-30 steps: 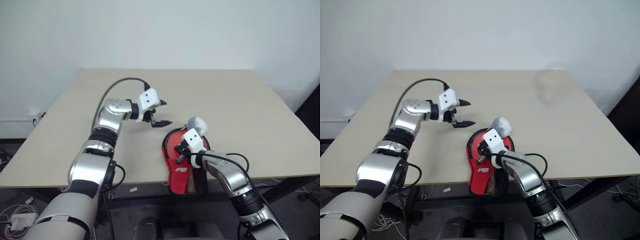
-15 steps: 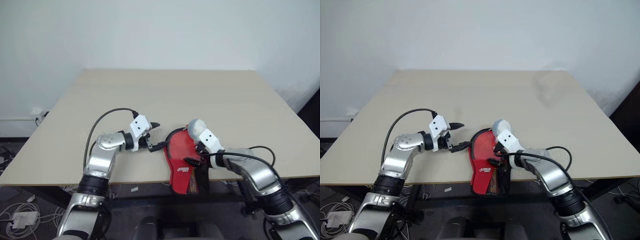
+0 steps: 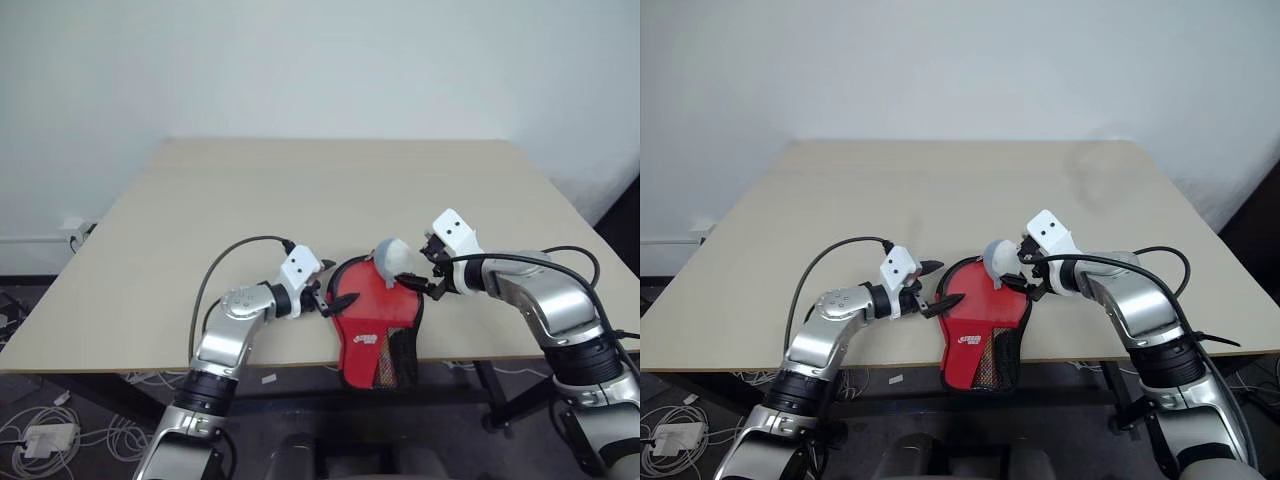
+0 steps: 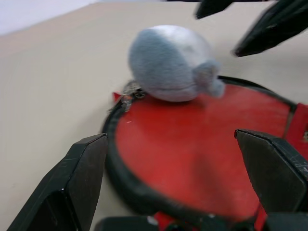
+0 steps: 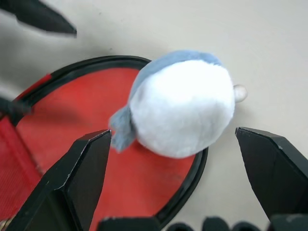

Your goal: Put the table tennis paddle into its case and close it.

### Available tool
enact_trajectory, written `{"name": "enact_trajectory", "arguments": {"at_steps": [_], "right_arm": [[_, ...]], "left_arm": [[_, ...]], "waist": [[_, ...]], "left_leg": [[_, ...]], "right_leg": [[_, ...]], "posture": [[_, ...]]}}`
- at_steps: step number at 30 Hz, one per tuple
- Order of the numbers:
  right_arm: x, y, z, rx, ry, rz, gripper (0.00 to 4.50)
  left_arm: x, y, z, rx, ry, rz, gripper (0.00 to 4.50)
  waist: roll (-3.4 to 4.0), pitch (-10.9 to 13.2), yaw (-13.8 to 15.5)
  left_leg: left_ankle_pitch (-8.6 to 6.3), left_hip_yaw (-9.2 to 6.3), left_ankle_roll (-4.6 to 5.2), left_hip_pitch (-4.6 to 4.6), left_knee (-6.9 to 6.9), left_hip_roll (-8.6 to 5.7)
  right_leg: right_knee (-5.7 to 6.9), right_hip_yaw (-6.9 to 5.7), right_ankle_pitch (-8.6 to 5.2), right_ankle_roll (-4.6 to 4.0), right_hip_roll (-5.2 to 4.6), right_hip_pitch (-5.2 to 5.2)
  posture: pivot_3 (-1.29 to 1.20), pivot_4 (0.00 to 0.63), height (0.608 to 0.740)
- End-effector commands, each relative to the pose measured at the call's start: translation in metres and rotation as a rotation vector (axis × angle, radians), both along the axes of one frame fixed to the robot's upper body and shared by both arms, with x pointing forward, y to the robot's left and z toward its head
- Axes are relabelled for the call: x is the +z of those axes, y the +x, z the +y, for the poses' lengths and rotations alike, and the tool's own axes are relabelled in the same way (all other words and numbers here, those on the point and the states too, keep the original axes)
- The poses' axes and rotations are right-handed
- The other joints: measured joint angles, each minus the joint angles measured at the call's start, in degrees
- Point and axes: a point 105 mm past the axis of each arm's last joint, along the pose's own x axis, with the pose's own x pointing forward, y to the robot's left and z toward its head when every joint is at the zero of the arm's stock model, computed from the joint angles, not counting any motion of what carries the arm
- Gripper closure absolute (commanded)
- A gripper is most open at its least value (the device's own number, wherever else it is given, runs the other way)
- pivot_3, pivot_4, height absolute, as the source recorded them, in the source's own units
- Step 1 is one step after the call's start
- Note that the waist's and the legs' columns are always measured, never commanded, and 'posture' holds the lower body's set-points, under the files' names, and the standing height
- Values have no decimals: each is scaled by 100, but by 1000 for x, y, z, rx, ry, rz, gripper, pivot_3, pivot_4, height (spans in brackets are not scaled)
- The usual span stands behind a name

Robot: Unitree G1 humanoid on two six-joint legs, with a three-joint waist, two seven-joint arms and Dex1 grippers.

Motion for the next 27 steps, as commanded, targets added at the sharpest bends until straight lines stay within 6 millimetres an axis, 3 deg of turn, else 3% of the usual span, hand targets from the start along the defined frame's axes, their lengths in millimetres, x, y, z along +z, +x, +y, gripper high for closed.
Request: {"name": "enact_trajectory", "arguments": {"at_steps": [1,12,27], "right_arm": [[19,11,6,-6,14,-88,0],[20,16,20,10,25,-108,0],[5,35,21,-58,8,-96,0]], "left_arm": [[7,3,-17,-35,-32,-31,627],[0,16,-41,-29,-48,-3,4481],[-24,21,-57,-47,20,64,4481]], "waist": [[0,0,2],[0,0,-2],[1,-1,-1]], "left_leg": [[1,0,2,-1,0,-1],[2,-3,5,-1,0,-3],[2,-3,4,-1,-1,-6]], "right_leg": [[0,0,0,0,0,0],[0,2,2,1,0,-1],[0,0,3,1,-1,-1]], "posture": [[0,0,698],[0,0,698],[0,0,698]]}}
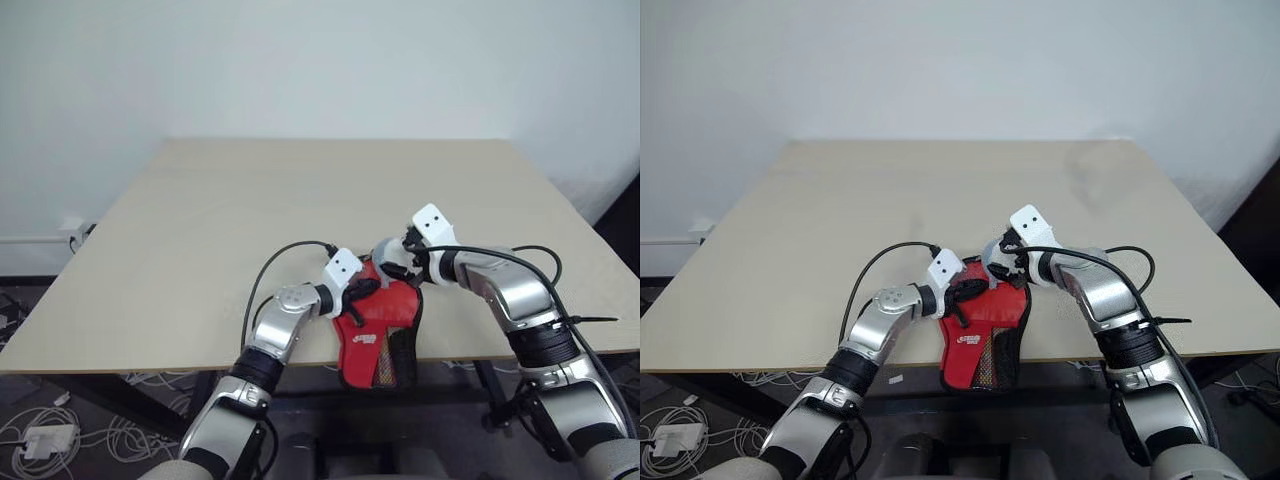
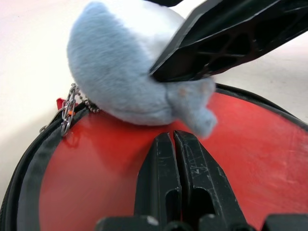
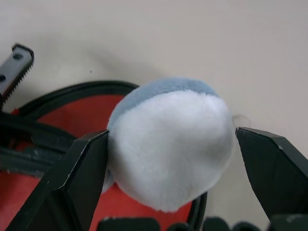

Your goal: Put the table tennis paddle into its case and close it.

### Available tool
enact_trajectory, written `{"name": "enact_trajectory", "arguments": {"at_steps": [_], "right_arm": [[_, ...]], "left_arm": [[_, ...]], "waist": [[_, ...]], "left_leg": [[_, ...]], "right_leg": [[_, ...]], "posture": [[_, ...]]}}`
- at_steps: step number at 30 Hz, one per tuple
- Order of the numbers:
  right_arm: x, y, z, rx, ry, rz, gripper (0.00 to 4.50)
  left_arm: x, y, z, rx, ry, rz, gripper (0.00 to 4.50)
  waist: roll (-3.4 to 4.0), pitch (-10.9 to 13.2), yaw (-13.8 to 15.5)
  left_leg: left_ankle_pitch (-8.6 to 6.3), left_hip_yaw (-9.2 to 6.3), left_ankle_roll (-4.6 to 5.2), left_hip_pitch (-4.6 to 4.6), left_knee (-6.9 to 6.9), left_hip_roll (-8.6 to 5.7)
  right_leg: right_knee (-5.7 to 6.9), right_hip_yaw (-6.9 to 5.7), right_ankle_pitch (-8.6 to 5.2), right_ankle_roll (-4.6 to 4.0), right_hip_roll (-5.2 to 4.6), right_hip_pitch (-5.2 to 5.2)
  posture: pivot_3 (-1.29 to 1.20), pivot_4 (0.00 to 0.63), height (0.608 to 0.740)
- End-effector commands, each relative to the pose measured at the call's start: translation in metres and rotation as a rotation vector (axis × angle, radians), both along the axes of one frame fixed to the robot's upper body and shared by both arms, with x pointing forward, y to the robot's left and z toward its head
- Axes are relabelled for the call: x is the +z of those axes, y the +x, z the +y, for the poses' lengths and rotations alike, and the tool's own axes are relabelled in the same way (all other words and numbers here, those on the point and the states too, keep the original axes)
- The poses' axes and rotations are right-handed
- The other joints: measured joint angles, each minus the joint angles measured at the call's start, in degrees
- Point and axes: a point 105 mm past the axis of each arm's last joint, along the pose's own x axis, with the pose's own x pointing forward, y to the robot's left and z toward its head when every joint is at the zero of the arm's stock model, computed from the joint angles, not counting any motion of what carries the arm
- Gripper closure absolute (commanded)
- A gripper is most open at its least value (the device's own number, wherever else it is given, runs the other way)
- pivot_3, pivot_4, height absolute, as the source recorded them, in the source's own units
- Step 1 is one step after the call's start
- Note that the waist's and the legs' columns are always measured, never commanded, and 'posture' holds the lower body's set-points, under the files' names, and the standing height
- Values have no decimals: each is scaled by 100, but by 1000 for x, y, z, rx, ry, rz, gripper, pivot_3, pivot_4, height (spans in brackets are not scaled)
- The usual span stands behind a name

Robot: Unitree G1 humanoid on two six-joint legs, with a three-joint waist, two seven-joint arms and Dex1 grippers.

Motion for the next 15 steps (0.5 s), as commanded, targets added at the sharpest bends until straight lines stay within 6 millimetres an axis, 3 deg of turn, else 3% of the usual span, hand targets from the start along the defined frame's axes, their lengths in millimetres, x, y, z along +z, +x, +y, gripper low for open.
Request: {"name": "enact_trajectory", "arguments": {"at_steps": [1,15], "right_arm": [[11,10,1,-17,-9,-56,0],[5,19,5,-16,-28,-42,0]], "left_arm": [[-6,0,-6,-16,11,29,4481],[-36,-5,-2,-33,52,149,4481]], "waist": [[0,0,5],[18,-15,18]], "left_leg": [[0,1,0,0,1,-1],[-3,-2,-1,18,2,7]], "right_leg": [[0,-1,0,0,0,2],[-3,-9,-4,-3,-10,25]], "posture": [[0,0,698],[0,0,698]]}}
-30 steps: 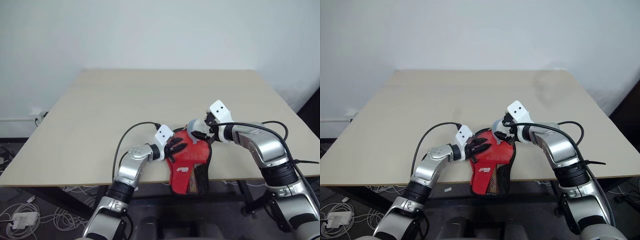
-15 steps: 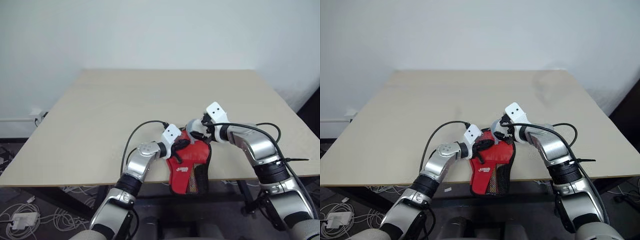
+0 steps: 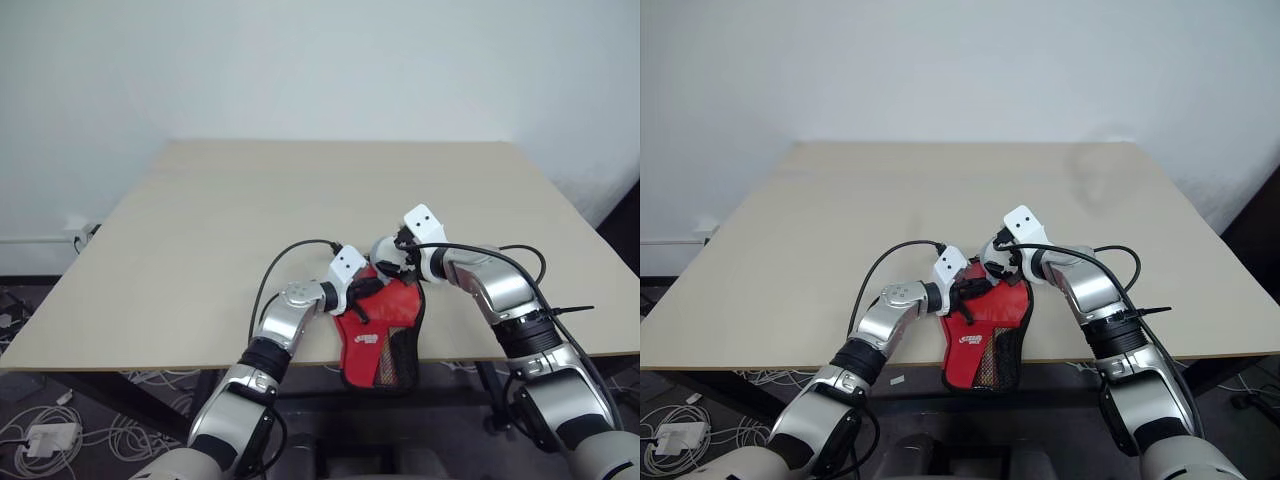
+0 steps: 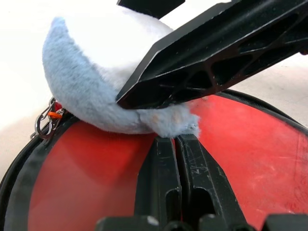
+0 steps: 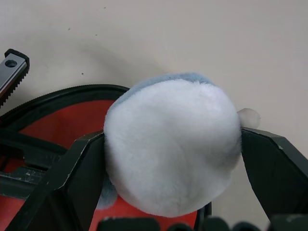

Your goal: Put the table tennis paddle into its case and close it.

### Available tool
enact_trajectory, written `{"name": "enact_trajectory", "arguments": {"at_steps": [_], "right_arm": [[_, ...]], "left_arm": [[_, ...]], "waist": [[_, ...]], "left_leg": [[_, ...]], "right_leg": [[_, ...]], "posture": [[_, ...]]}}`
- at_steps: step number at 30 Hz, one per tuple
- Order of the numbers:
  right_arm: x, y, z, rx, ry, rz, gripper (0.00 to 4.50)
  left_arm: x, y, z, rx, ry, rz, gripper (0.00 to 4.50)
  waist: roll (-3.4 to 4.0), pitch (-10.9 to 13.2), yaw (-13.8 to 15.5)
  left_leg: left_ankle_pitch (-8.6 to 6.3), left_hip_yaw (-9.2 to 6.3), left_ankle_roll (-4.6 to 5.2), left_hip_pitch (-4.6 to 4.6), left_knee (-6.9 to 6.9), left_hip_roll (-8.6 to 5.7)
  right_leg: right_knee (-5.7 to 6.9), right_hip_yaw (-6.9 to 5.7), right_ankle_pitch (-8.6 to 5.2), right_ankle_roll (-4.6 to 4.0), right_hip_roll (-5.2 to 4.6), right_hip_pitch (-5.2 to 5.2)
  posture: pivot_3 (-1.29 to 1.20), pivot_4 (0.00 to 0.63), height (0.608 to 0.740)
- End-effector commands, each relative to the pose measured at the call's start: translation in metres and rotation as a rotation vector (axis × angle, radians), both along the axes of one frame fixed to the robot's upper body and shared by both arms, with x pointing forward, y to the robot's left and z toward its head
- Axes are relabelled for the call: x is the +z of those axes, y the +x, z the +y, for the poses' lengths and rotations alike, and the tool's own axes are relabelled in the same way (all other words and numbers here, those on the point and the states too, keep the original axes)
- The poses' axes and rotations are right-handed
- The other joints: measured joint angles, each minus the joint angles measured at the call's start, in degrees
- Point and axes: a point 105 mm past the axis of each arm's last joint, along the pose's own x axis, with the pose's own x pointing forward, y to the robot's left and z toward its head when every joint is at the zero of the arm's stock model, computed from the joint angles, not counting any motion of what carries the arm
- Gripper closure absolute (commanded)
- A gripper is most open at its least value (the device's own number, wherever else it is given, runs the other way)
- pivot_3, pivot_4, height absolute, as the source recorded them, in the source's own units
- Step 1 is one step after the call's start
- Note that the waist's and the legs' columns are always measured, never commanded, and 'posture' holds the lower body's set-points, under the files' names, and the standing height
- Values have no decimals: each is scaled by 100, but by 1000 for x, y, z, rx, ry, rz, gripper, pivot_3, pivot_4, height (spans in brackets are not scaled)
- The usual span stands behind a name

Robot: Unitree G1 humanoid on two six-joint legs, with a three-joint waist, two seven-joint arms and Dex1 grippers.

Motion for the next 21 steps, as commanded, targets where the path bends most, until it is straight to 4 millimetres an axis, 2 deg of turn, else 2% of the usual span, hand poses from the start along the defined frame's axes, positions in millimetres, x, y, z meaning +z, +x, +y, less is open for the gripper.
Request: {"name": "enact_trajectory", "arguments": {"at_steps": [1,6,8,10,16,21], "right_arm": [[17,9,2,2,-8,-67,0],[18,13,0,-4,-9,-74,0],[19,14,0,-5,-9,-76,376],[19,16,-1,-11,-12,-79,898],[20,19,-3,-15,-17,-87,2897],[20,21,-3,-13,-28,-95,4186]], "left_arm": [[-29,-10,5,-3,64,98,4481],[-31,-11,7,-9,71,110,4481],[-31,-11,8,-10,72,113,4500],[-31,-11,9,-11,74,115,4500],[-29,-8,12,-6,78,119,4500],[-29,-7,14,0,77,132,4500]], "waist": [[1,-1,0],[4,-4,-2],[5,-4,-3],[5,-4,-4],[6,-5,-12],[7,-5,-18]], "left_leg": [[0,-1,0,0,0,0],[0,-1,0,2,0,0],[0,-1,0,2,0,0],[-1,-1,0,2,0,1],[-1,-1,0,2,-1,2],[-1,-1,0,2,-1,2]], "right_leg": [[0,-1,0,0,0,1],[-1,-1,0,0,0,3],[-1,-1,0,0,0,3],[-1,-1,0,0,0,2],[-2,-1,0,0,1,1],[-1,-1,0,0,1,1]], "posture": [[0,0,698],[0,0,698],[0,0,698],[0,0,698],[0,0,698],[0,0,698]]}}
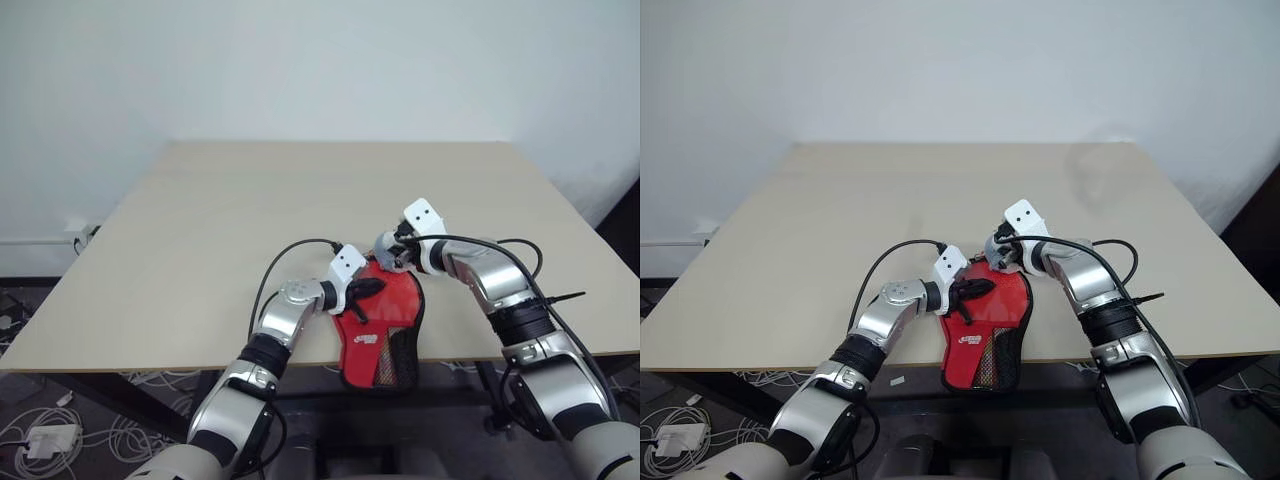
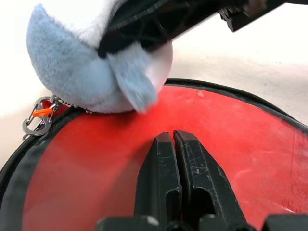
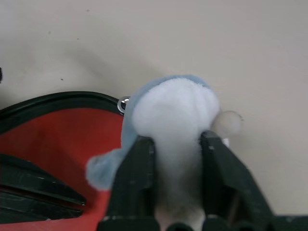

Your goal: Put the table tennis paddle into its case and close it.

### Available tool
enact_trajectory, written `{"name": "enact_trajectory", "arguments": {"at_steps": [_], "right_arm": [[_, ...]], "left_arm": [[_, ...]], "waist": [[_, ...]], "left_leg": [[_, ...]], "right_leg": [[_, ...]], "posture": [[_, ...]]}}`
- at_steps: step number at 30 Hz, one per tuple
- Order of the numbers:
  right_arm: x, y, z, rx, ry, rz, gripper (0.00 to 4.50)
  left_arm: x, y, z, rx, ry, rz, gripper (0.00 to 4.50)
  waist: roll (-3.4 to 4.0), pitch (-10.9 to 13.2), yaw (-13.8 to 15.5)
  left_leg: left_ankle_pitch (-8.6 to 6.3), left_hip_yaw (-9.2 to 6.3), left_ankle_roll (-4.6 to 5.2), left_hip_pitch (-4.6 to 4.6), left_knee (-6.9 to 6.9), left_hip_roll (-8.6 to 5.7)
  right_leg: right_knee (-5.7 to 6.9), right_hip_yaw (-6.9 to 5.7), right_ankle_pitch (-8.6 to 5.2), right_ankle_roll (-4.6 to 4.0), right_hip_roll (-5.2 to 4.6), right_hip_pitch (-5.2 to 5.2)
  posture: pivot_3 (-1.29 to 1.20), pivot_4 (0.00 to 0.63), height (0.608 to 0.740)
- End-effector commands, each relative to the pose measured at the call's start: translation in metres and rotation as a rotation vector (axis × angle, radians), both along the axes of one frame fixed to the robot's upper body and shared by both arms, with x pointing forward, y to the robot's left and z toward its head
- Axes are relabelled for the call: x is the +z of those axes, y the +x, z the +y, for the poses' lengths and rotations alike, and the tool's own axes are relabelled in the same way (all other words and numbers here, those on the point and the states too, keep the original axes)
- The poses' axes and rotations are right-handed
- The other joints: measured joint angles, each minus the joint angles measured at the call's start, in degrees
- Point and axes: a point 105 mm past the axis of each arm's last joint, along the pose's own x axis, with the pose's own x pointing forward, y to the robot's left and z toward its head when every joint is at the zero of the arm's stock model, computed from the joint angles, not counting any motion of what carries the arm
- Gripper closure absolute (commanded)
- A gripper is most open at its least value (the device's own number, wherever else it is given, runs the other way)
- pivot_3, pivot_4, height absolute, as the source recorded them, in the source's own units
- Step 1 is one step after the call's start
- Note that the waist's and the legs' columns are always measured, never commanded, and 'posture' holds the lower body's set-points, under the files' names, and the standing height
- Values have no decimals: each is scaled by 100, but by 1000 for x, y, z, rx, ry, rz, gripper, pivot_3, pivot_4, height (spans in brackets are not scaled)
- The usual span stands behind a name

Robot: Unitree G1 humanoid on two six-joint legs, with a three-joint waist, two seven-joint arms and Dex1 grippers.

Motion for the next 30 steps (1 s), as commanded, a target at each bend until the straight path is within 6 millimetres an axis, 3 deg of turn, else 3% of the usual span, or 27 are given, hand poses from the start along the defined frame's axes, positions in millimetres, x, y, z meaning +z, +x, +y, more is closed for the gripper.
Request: {"name": "enact_trajectory", "arguments": {"at_steps": [1,7,18,25,30], "right_arm": [[19,8,1,5,-4,-72,4341],[21,15,-5,-16,-36,-106,4381],[32,39,-41,-76,-167,-191,4381],[32,34,-70,-55,-237,-182,4381],[30,21,-103,-31,-300,-155,4381]], "left_arm": [[-29,-8,11,19,65,109,4500],[-30,-10,14,5,77,127,4500],[-29,-9,16,0,85,136,4500],[-29,-10,16,-3,82,140,4500],[-29,-11,16,-6,82,141,4500]], "waist": [[0,0,-4],[1,0,-23],[3,0,-25],[6,1,-24],[7,2,-12]], "left_leg": [[0,0,0,0,0,1],[0,0,0,0,-2,0],[0,1,0,-1,-7,-3],[0,1,0,-1,-9,-4],[0,1,0,-2,-9,-4]], "right_leg": [[0,0,0,0,0,0],[0,2,0,1,1,-2],[0,9,1,1,3,-9],[0,11,0,2,3,-11],[0,12,-2,1,1,-11]], "posture": [[0,0,698],[0,0,698],[0,0,698],[0,0,698],[0,0,698]]}}
